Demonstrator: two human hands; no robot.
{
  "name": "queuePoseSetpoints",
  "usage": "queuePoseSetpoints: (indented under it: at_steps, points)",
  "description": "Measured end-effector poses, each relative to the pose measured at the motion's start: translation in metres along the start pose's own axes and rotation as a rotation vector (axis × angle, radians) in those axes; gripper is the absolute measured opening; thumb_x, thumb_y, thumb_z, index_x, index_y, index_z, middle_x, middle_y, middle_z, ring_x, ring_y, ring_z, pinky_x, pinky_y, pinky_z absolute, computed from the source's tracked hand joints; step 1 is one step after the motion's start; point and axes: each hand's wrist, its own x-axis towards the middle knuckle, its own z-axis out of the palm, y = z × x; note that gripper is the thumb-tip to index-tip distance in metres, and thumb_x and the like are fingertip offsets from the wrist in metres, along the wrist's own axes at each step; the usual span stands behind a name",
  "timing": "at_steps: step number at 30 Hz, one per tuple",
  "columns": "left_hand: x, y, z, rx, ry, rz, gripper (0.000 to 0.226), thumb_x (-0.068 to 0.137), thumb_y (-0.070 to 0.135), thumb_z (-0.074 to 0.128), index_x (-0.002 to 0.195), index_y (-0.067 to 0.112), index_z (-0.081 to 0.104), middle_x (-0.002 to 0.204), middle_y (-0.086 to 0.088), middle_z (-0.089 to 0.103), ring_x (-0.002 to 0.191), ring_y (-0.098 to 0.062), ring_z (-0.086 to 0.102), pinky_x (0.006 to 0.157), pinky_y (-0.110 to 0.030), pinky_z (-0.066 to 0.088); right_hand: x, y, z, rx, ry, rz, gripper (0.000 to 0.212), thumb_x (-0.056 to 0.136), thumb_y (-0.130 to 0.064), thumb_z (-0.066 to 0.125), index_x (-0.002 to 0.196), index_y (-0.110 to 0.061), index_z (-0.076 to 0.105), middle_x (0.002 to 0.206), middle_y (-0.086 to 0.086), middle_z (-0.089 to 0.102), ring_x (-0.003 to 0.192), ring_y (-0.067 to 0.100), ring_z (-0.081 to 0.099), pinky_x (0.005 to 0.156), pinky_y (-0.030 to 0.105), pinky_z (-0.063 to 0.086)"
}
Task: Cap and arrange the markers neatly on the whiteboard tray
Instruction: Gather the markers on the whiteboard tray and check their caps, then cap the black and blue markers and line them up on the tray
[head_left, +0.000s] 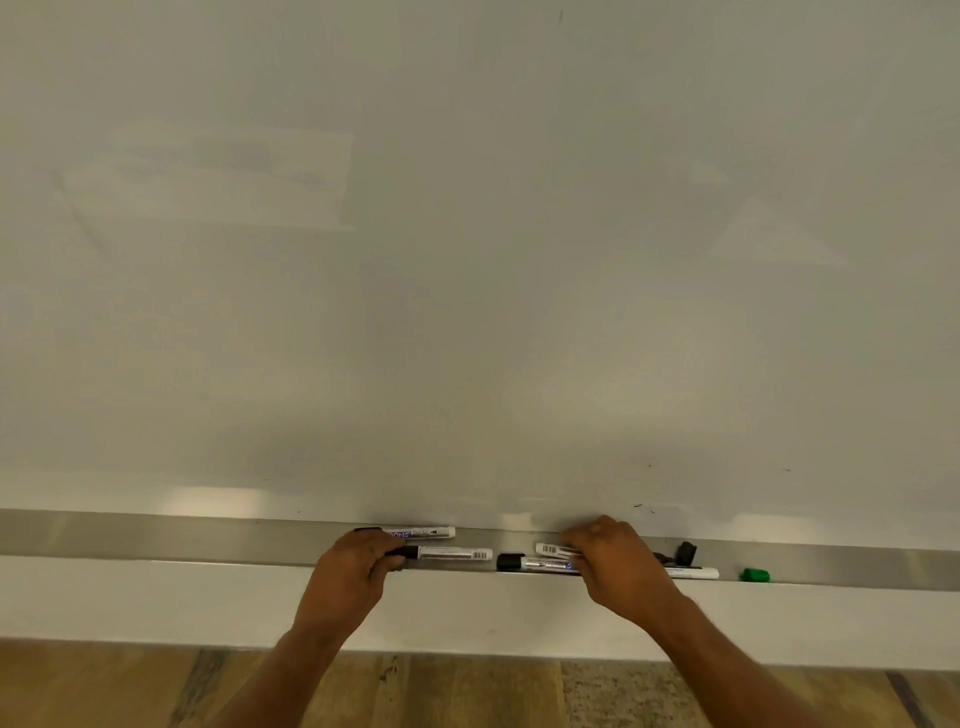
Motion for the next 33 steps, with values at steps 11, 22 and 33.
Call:
queuePoseSetpoints:
  at_steps: [11, 22, 33]
  points:
    - [0.001, 0.004, 0.005, 0.038, -0.033, 0.029, 0.022, 0.077, 0.010, 0.077, 0.098, 0.016, 0.073, 0.088, 0.001, 0.069, 0.074, -0.014, 0.062, 0.067, -0.021, 0.053, 0.009, -0.004, 0.004, -0.046, -0.049, 0.014, 0.055, 0.079, -0.003, 0.059, 0.130, -0.020, 0.047, 0.130, 0.004, 0.058, 0.121, 0.025, 0.047, 0.102, 0.036, 0.035]
    - [0.016, 0.066, 0.015, -0.219, 0.053, 0.162, 0.026, 0.082, 0.022, 0.073, 0.107, 0.026, 0.067, 0.100, 0.010, 0.065, 0.092, -0.002, 0.056, 0.084, -0.016, 0.048, -0.018, -0.033, -0.042, 1.238, 0.280, 0.449, 0.022, 0.089, -0.002, 0.062, 0.099, -0.021, 0.064, 0.088, 0.001, 0.070, 0.083, 0.018, 0.066, 0.067, 0.018, 0.051]
    - [0.030, 0.142, 0.027, -0.272, 0.051, 0.606, 0.027, 0.090, 0.037, 0.058, 0.114, 0.025, 0.064, 0.108, 0.002, 0.068, 0.090, -0.011, 0.058, 0.075, -0.030, 0.053, -0.030, -0.053, -0.056, 2.027, 0.025, 0.751, 0.032, 0.084, -0.001, 0.061, 0.116, -0.010, 0.060, 0.081, 0.012, 0.068, 0.064, 0.022, 0.065, 0.056, 0.031, 0.053]
